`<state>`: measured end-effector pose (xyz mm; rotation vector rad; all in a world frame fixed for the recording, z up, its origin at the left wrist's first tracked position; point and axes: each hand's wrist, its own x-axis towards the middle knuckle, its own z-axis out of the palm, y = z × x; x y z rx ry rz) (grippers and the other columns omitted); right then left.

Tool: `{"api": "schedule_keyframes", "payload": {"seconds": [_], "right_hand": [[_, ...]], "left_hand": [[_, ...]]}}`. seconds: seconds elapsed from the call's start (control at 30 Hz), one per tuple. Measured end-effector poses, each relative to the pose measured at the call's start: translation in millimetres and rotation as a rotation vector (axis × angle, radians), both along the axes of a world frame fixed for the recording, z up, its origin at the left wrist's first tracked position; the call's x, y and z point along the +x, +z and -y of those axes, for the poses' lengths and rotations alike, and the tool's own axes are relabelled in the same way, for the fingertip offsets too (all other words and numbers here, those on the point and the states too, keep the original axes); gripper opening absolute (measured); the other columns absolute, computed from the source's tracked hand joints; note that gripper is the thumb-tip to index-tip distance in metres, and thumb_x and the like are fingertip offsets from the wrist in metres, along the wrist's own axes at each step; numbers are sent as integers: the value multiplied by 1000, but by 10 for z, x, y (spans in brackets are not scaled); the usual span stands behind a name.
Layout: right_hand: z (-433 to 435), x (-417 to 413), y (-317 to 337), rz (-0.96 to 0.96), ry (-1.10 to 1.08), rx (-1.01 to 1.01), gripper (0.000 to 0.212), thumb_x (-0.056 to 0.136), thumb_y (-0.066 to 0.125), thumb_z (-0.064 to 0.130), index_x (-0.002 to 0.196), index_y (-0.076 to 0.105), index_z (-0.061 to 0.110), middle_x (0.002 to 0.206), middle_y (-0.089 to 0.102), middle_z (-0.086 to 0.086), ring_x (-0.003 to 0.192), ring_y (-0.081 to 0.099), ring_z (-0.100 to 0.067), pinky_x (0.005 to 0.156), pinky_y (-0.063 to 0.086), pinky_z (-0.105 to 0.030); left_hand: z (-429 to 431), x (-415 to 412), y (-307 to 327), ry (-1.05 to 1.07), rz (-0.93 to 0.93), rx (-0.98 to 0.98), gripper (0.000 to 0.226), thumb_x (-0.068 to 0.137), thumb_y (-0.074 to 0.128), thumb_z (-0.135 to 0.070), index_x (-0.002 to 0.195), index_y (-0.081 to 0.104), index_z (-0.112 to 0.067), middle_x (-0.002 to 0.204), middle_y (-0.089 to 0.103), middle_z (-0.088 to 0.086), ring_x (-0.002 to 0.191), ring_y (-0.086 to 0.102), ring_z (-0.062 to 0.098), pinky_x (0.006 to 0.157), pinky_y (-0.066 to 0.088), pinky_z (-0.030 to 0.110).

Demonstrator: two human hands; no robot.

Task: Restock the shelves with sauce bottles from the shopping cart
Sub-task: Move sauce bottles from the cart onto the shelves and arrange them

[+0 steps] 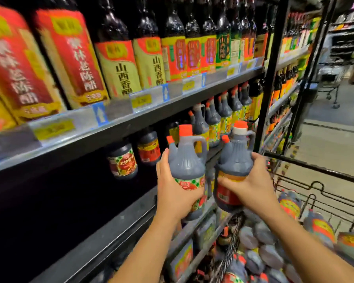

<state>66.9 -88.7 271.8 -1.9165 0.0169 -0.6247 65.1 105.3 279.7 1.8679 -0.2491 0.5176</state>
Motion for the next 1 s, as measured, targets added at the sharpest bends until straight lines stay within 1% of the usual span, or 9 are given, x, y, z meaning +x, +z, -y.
{"api": "schedule_keyframes", "payload": {"seconds": [0.13,0.27,0.33,0.47,0.53,0.6,0.73,0.87,1.0], "right_hand": [[-318,314,17,-4,87,13,95,57,91,28,130,32,16,113,54,7,97,58,-6,73,43,-9],[-630,582,-3,-9,157,7,97,59,91,27,133,32,12,114,53,5,94,57,-6,72,42,-7],[-765,698,-19,-18,214,16,97,61,91,27,134,30,13,117,52,4,98,56,-8,72,42,-7],[-988,877,-49,-24,306,23,94,63,90,23,133,28,13,119,50,5,100,56,-6,72,43,-8],[-1064,966,-77,-18,345,31,90,64,90,22,129,28,17,114,49,12,97,56,4,72,46,-9],[-1127,1055,-96,-28,379,35,92,64,89,24,131,26,20,114,47,12,101,55,1,74,48,-11],[-1216,1231,-81,-40,417,26,95,66,87,28,136,23,19,124,51,-1,109,55,-13,86,50,-29],[-1296,1420,-75,-18,454,9,98,65,89,24,135,21,14,125,49,2,108,55,-6,83,44,-10],[-1343,1559,-98,11,493,22,94,66,88,18,131,20,18,117,45,14,96,53,19,77,41,2]], "left_hand": [[-347,94,24,102,-12,-1,104,58,92,-22,142,30,-27,132,42,-7,117,52,8,88,51,27],[-624,205,-51,249,-60,-40,112,55,92,-22,147,28,-20,106,56,-20,95,59,-10,68,47,5],[-724,253,-87,325,-41,-37,116,57,91,-20,150,24,-24,106,52,-31,88,54,-23,69,41,-1],[-833,302,-122,437,-54,-50,117,61,89,-23,152,15,-32,137,40,-10,117,48,3,90,35,9],[-848,357,-144,474,-19,-31,114,62,88,-22,151,18,-28,139,29,-13,122,36,-3,94,25,1],[-841,419,-163,507,-1,-18,112,62,89,-24,151,21,-25,139,27,-12,121,32,-7,92,21,-3],[-859,518,-215,530,-50,-7,116,63,88,-28,151,13,-31,151,22,-6,134,36,13,101,29,17],[-896,611,-282,493,-63,20,122,60,90,-26,145,5,-44,146,15,-17,128,28,-1,102,28,18],[-871,714,-309,527,-42,16,125,56,92,-24,140,4,-51,143,15,-18,134,31,11,105,33,25]]}}
